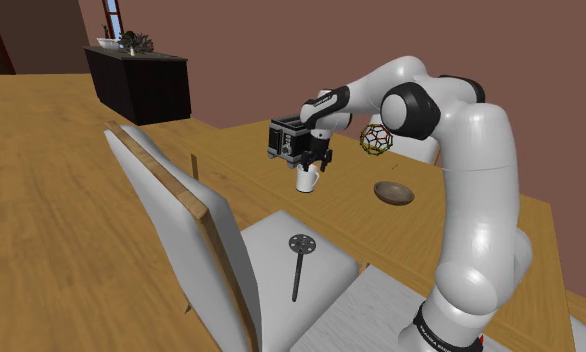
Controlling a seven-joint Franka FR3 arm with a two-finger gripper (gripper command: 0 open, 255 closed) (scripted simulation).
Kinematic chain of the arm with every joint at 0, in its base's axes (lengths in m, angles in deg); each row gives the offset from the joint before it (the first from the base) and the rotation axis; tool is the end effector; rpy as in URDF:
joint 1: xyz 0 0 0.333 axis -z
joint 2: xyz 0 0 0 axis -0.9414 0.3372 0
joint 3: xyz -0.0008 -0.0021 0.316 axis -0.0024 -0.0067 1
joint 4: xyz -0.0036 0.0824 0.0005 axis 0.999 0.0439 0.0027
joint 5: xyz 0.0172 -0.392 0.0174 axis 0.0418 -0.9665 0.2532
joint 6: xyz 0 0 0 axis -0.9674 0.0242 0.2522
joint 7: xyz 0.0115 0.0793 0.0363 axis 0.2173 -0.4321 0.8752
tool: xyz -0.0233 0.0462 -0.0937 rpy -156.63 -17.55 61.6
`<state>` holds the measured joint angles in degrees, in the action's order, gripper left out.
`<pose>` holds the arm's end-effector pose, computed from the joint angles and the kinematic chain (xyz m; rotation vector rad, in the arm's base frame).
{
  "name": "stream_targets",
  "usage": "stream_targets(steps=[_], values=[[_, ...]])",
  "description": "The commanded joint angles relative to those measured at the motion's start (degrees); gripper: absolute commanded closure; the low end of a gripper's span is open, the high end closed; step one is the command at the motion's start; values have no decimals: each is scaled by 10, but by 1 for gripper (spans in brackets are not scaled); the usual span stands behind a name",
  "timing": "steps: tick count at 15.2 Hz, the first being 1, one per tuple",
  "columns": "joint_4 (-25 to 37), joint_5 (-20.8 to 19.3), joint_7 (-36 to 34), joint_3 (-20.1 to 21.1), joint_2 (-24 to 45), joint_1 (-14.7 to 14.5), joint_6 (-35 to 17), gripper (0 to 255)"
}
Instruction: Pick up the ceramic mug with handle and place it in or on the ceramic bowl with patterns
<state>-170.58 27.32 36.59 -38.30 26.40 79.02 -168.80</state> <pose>0.6174 -0.2516 0.3491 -3.0588 0.3425 -0.0031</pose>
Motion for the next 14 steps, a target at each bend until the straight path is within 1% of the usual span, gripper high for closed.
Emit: stream_targets(steps=[1,7,8,14], values=[[-1,1,0,0,1,0,-3,0],[-1,1,0,0,1,0,-2,0],[-1,1,0,0,1,0,-2,255],[-1,1,0,0,1,0,-2,255]])
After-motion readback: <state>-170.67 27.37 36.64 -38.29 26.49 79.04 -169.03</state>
